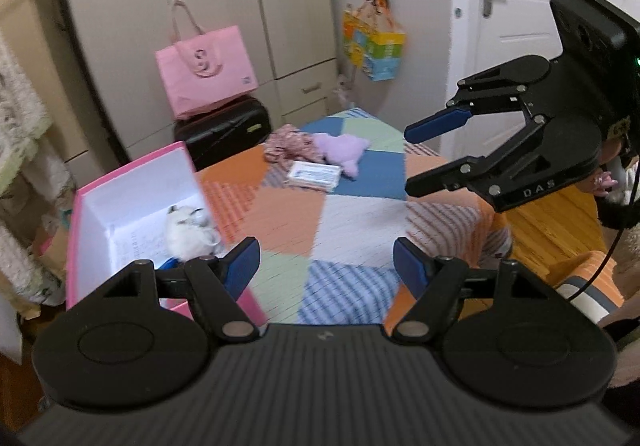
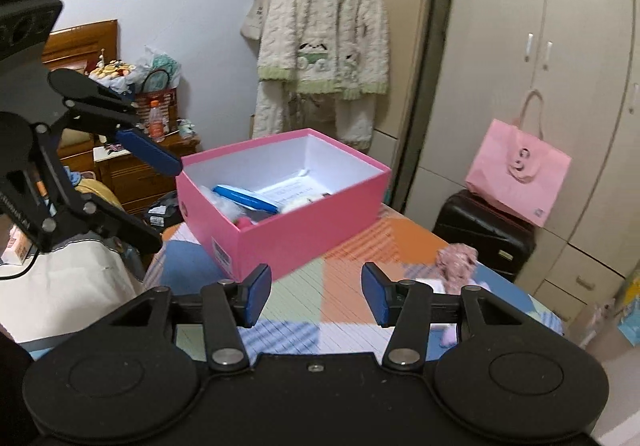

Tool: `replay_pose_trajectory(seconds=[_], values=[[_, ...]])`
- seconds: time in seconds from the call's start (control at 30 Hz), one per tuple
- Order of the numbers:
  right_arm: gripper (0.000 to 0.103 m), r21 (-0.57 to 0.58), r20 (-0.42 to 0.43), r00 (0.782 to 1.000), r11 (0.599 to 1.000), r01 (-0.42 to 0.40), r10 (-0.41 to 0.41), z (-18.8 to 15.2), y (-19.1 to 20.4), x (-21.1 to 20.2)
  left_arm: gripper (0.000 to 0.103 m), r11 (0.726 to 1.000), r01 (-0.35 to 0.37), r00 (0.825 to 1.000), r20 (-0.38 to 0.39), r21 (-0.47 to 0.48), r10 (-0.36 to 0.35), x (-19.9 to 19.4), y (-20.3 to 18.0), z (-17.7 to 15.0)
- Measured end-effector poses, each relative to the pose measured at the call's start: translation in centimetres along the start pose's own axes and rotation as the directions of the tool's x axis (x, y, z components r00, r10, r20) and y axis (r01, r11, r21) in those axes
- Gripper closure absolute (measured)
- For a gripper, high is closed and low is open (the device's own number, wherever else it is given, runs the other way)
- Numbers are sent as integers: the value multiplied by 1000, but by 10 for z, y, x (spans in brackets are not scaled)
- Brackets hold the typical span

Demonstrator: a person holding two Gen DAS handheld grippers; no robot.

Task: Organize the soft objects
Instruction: 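Move both tools back toward the pink floral scrunchie and small white carton, then close the right gripper on the pink floral scrunchie while the left approaches the white carton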

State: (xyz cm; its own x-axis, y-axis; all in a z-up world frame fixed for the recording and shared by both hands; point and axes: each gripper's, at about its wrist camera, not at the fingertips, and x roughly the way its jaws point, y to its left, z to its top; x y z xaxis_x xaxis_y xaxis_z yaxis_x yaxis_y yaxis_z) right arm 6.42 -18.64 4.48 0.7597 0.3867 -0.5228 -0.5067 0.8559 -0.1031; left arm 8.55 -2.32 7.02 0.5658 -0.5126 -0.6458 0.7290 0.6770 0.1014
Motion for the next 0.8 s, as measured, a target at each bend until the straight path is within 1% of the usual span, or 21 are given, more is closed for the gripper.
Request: replay_pose_trajectory(seconds=[0.17,0.27,0.4,0.6,0.8], values=[[46,32,5,1000,999,14,-14,-19,-13,-6,30,998,57,998,-23,-4,-57,29,-7,12],[45,47,8,1000,999,21,-21,-29,-23,-7,30,997,80,996,-30,-7,-80,49,-10,18],[44,75,7,1000,997,25,-26,-39,-38,-4,30,993,110,993,-38,-41,-111,74,-9,22],[44,115,-11,999,993,38,-37,-53,-66,7,30,992,106,994,-27,-73,-108,112,-9,29],[44,187,-13,1000,982,18,-16,-63,-99,22,30,988,90,995,-26,-124,-94,152,-7,32]])
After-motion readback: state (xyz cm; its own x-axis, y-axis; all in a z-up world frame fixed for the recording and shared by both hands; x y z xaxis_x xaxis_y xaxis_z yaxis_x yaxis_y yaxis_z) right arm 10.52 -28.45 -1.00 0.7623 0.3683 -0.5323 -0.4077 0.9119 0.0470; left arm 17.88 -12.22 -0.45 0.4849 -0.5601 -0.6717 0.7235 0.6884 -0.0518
